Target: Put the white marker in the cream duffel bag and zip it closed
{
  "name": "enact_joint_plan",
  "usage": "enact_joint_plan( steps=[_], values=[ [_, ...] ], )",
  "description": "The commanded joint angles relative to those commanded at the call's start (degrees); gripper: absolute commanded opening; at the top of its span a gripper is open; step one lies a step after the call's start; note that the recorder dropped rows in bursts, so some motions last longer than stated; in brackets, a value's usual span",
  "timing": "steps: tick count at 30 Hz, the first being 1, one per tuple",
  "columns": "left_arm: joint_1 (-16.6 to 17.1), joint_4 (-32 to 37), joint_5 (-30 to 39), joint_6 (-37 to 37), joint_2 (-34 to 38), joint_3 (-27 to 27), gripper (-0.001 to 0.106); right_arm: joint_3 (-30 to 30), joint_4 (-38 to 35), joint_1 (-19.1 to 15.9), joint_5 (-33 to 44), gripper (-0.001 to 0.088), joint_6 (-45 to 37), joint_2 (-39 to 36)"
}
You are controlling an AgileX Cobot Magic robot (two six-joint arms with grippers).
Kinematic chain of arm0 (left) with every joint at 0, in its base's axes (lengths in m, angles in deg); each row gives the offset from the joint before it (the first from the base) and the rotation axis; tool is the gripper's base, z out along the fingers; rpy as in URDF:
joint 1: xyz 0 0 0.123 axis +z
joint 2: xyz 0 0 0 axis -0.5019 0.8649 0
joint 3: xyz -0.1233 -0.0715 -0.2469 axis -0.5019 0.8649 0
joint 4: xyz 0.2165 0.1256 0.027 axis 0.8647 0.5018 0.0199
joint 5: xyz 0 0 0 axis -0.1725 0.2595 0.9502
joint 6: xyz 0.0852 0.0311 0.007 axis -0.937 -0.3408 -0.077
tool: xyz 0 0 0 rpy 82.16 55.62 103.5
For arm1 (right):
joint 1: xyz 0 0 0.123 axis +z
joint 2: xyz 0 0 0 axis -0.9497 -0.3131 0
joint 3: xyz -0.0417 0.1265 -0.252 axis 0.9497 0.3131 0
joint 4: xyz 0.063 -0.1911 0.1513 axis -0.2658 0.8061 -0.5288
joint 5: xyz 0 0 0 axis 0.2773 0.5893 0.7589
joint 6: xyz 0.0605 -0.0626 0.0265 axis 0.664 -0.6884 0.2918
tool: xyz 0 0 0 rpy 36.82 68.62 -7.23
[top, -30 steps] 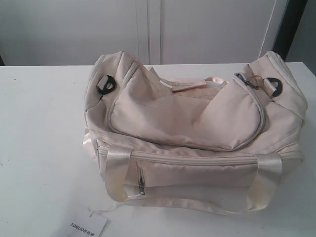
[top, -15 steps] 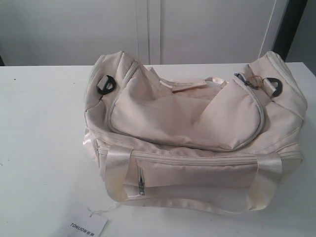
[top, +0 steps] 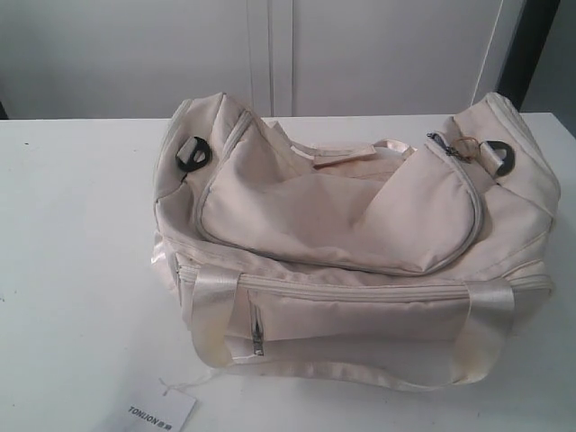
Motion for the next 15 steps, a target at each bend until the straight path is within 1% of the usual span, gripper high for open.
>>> enact_joint_plan(
  steps=[4, 15],
  values=[
    [0.00, 0.00, 0.00, 0.00, 0.00, 0.00, 0.000, 0.00, 0.00, 0.00, -1.29, 0.0000, -0.08, 0.00],
    [0.00, 0.00, 0.00, 0.00, 0.00, 0.00, 0.000, 0.00, -0.17, 0.00, -1.29, 0.0000, -0.08, 0.00]
  ],
)
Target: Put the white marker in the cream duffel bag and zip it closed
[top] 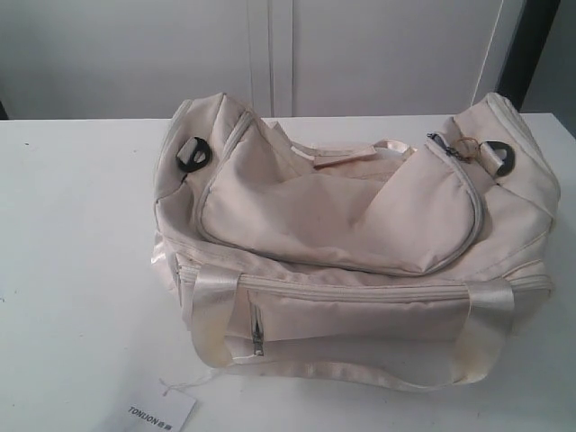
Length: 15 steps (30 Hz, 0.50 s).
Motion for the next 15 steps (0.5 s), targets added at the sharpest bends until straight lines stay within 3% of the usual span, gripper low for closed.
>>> enact_joint_plan(
  steps=[6, 15],
  values=[
    [4.03, -0.14, 3.24, 0.51, -6.40, 2.40, 0.000, 0.00, 0.00, 0.00, 0.00, 0.0000, 0.00, 0.00],
    [13.16, -0.48, -3.22, 6.68, -23.88, 25.57, 0.000, 0.00, 0.00, 0.00, 0.00, 0.0000, 0.00, 0.00]
  ],
)
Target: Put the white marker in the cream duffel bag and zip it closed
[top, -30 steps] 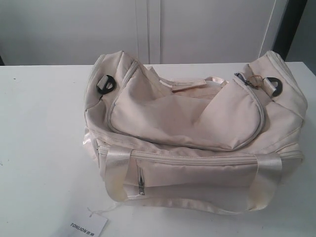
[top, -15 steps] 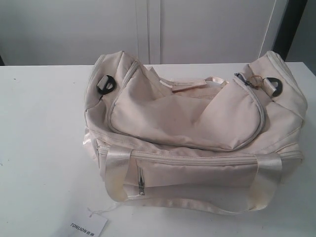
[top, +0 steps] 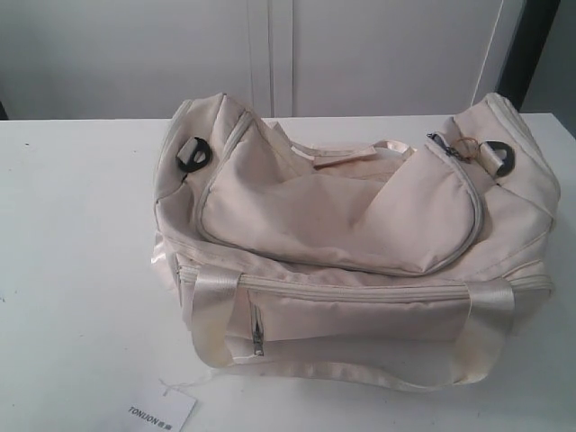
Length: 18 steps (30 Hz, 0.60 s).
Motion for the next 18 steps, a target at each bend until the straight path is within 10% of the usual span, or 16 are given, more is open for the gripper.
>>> enact_joint_plan(
  steps=[4, 18],
  values=[
    [0.12, 0.00, -1.88, 0.30, -7.41, 7.21, 0.000, 0.00, 0.00, 0.00, 0.00, 0.0000, 0.00, 0.00],
    [0.01, -0.03, -2.38, -6.24, -12.06, 7.21, 0.000, 0.00, 0.00, 0.00, 0.00, 0.0000, 0.00, 0.00]
  ],
)
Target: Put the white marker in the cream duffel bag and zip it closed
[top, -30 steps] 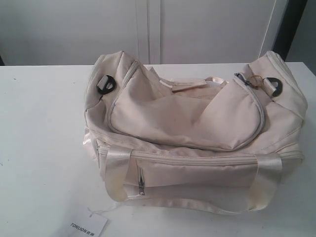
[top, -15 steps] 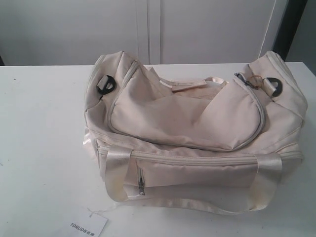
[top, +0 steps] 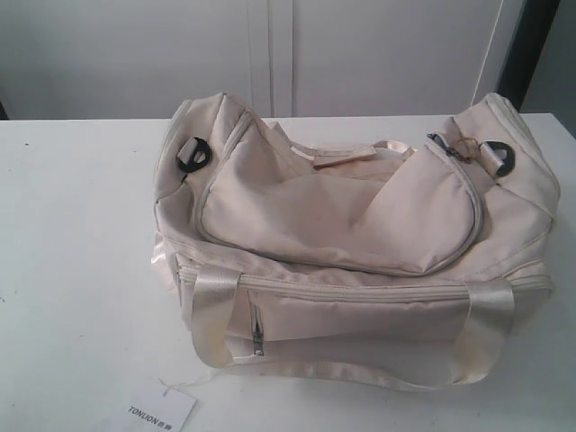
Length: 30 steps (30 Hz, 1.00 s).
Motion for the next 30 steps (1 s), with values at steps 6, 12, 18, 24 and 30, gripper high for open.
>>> enact_joint_plan(
  steps=[6, 12, 18, 24, 30],
  values=[
    [0.00, -5.03, -1.32, -5.21, 0.00, 0.00, 0.000, 0.00, 0.00, 0.00, 0.00, 0.0000, 0.00, 0.00],
    [0.00, -4.79, -1.31, -5.19, 0.00, 0.00, 0.000, 0.00, 0.00, 0.00, 0.00, 0.0000, 0.00, 0.00],
    [0.00, -4.81, -1.31, -5.19, 0.00, 0.00, 0.000, 0.00, 0.00, 0.00, 0.00, 0.0000, 0.00, 0.00],
    [0.00, -4.81, -1.31, -5.19, 0.00, 0.00, 0.000, 0.00, 0.00, 0.00, 0.00, 0.0000, 0.00, 0.00],
    [0.00, -4.81, -1.31, -5.19, 0.00, 0.00, 0.000, 0.00, -0.11, 0.00, 0.00, 0.0000, 0.00, 0.00]
  ],
)
